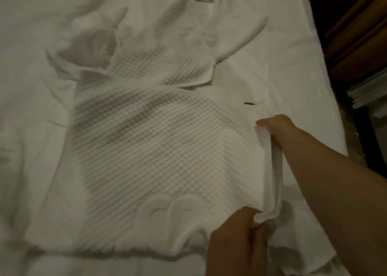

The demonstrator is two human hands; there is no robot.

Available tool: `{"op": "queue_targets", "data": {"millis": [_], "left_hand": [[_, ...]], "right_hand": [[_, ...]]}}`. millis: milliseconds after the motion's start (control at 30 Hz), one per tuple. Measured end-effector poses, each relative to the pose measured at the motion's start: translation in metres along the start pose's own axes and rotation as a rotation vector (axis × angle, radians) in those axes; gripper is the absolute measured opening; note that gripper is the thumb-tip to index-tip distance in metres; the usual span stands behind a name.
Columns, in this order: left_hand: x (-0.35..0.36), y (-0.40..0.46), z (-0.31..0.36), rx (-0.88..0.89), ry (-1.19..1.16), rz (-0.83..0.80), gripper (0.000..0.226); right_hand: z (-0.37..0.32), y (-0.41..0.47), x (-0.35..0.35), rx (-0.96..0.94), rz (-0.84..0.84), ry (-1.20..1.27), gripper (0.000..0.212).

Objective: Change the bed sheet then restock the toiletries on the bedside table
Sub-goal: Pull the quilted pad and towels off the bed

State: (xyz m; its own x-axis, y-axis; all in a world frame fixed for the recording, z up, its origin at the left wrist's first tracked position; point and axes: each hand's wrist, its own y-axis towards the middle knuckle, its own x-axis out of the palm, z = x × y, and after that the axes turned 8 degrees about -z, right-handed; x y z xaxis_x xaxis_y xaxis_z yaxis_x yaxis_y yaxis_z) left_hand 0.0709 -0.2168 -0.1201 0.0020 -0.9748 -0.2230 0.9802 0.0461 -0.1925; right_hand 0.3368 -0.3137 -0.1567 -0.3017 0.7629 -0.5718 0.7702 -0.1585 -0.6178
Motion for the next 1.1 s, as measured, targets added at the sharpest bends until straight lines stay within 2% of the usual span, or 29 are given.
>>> {"op": "queue_targets", "data": {"millis": [67,100,133,233,333,400,467,533,700,767,833,933,1033,1100], "left_hand": [[-0.023,-0.005,-0.007,-0.017,-0.112,0.142,0.027],[-0.039,-0.006,-0.012,-0.036,-0.171,0.248,0.024],[-0.054,-0.006,-0.021,-0.056,-0.221,0.368,0.024],[-0.097,-0.013,-0.058,-0.185,-0.349,0.642,0.025],[-0.134,-0.027,-0.089,-0.332,-0.547,0.79,0.01],[-0.15,-0.034,-0.106,-0.436,-0.595,0.885,0.014],[-0.167,-0.046,-0.126,-0.546,-0.628,0.976,0.012],[-0.18,-0.054,-0.137,-0.605,-0.589,1.019,0.01],[-0.203,-0.061,-0.145,-0.659,-0.313,1.083,0.007],[-0.206,-0.065,-0.149,-0.684,-0.228,1.086,0.008],[-0.204,-0.069,-0.154,-0.71,-0.198,1.083,0.01],[-0.203,-0.07,-0.149,-0.747,-0.152,1.068,0.013],[-0.206,-0.07,-0.14,-0.759,-0.067,1.052,0.013],[-0.208,-0.069,-0.136,-0.668,0.143,1.017,0.02]], "right_hand": [[-0.018,-0.001,0.004,-0.012,-0.029,0.023,0.036],[-0.029,-0.007,0.006,-0.025,-0.043,0.023,0.019],[-0.042,-0.014,0.009,-0.045,-0.063,0.043,0.011],[-0.088,-0.037,0.033,-0.189,-0.141,0.086,0.014],[-0.14,-0.06,0.093,-0.375,-0.173,0.065,0.013],[-0.165,-0.071,0.138,-0.489,-0.154,-0.019,0.01],[-0.187,-0.089,0.187,-0.563,-0.189,-0.101,0.035],[-0.201,-0.099,0.229,-0.59,-0.223,-0.209,0.04],[-0.194,-0.12,0.289,-0.567,-0.292,-0.392,0.027],[-0.175,-0.125,0.288,-0.609,-0.288,-0.382,0.027],[-0.15,-0.137,0.277,-0.738,-0.282,-0.38,0.033],[-0.113,-0.139,0.265,-0.94,-0.229,-0.612,0.044],[-0.091,-0.128,0.257,-0.875,-0.247,-0.931,0.052],[-0.088,-0.123,0.254,-0.854,-0.231,-1.012,0.053]]}}
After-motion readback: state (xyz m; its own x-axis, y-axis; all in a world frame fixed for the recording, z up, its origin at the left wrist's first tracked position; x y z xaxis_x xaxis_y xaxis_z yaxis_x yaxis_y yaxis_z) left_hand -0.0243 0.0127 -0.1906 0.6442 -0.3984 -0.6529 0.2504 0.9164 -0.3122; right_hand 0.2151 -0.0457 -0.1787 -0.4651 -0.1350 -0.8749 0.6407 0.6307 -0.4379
